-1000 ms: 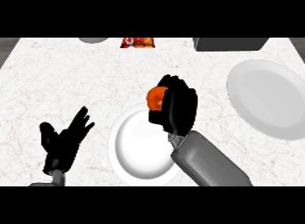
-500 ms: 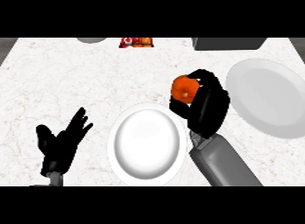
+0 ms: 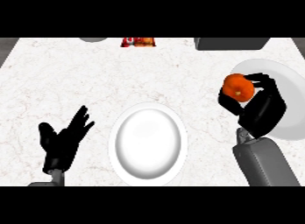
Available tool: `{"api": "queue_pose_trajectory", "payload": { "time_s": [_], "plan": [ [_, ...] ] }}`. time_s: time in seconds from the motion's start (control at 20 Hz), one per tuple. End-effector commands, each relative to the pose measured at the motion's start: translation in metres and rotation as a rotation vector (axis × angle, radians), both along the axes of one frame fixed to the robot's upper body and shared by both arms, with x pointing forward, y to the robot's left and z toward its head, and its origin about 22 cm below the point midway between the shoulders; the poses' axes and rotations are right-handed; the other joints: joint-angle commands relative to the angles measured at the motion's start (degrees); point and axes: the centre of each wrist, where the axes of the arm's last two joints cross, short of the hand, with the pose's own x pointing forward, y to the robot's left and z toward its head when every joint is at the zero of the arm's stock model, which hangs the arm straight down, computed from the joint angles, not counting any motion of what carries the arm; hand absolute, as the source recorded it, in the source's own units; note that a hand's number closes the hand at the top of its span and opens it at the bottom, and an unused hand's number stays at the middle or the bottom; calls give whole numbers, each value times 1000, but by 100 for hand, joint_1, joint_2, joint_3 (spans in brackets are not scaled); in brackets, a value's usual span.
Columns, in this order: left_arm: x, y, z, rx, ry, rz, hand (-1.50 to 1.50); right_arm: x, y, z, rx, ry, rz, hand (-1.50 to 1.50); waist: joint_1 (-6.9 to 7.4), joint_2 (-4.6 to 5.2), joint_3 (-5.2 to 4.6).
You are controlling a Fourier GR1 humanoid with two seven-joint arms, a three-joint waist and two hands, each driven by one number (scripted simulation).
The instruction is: Pick the squash from the plate and place it in the plate
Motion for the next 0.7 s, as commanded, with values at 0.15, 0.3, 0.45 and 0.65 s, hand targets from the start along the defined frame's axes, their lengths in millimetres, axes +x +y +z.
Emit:
{"api": "queue_pose_trajectory", "payload": {
  "time_s": [0.15, 0.3, 0.45, 0.65],
  "plan": [
    [-11, 0, -5, -8, 35, 2, 0, 19, -95, 1, 17, -100, -154, 150, 80, 24, -16],
    [-17, -8, -9, 0, 34, -26, 0, 27, -127, -6, 16, -86, -167, 150, 126, 37, -12],
    [-3, -18, -5, 3, 24, -18, 0, 41, -151, 6, 32, -110, -166, 150, 140, 51, -9],
    [-14, -13, -8, -8, 37, -27, 0, 41, -182, -3, 25, -83, -156, 150, 170, 53, -6]
  ]
}}
